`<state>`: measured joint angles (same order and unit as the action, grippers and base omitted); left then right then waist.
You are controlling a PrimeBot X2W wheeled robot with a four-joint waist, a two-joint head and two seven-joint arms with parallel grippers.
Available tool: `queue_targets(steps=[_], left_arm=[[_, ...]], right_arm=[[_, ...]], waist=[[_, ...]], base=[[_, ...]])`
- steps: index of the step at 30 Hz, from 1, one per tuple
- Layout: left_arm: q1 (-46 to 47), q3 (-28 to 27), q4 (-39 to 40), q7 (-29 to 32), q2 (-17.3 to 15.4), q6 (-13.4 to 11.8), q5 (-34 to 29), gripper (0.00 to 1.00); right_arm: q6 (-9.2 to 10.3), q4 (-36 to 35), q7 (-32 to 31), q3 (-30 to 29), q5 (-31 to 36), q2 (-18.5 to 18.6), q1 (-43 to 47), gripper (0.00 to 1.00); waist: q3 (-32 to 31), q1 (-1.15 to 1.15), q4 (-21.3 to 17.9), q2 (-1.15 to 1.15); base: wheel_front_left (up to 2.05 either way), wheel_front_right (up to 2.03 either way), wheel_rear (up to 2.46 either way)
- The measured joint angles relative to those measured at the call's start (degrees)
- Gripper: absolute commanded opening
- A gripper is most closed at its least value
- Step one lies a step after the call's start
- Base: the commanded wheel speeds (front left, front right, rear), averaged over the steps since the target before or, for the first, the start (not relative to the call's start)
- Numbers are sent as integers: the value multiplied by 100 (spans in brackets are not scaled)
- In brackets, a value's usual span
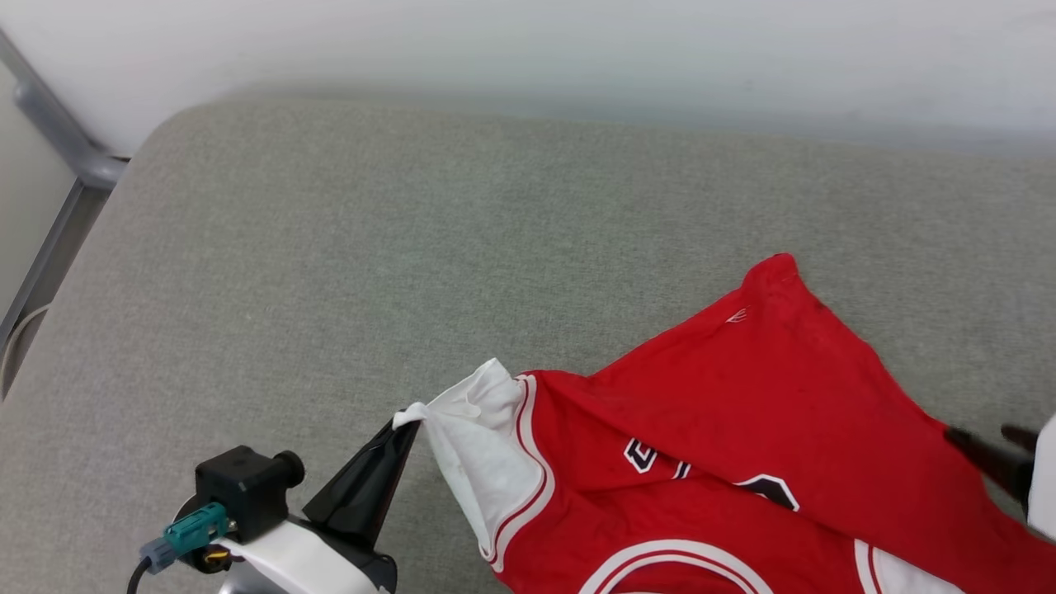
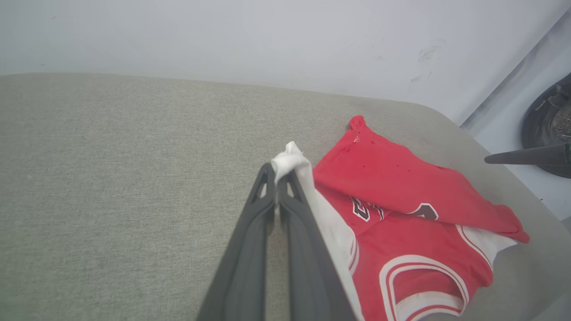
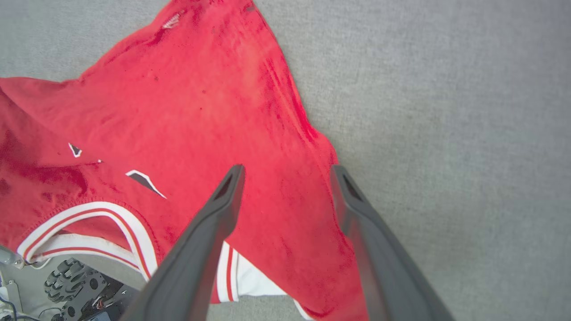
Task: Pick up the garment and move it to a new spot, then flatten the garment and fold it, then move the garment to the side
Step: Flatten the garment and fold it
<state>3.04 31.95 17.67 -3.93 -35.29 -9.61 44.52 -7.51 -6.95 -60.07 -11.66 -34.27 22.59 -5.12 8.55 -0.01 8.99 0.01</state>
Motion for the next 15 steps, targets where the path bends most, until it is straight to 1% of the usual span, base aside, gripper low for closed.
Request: queue_targets(steps=[3, 7, 11, 15], left_arm=[[102, 92, 65, 27, 30, 34, -63, 0], [266, 229, 113, 102, 82, 114, -165, 0], [405, 325, 132, 123, 191, 164, -230, 0], [520, 426, 93, 118, 323, 214, -260, 0]], right_arm=[[0, -174, -141, 167, -4, 73, -433, 100], [0, -126, -300, 499, 135, 154, -1085, 100], [0, 202, -456, 772, 376, 161, -1634, 100], [0, 697, -486, 951, 525, 321, -2106, 100]], waist=[[131, 1, 110, 0], [362, 1, 316, 0], [607, 1, 587, 0], [838, 1, 912, 0]], base=[[0, 0, 0], [0, 0, 0], [0, 0, 0], [0, 0, 0]])
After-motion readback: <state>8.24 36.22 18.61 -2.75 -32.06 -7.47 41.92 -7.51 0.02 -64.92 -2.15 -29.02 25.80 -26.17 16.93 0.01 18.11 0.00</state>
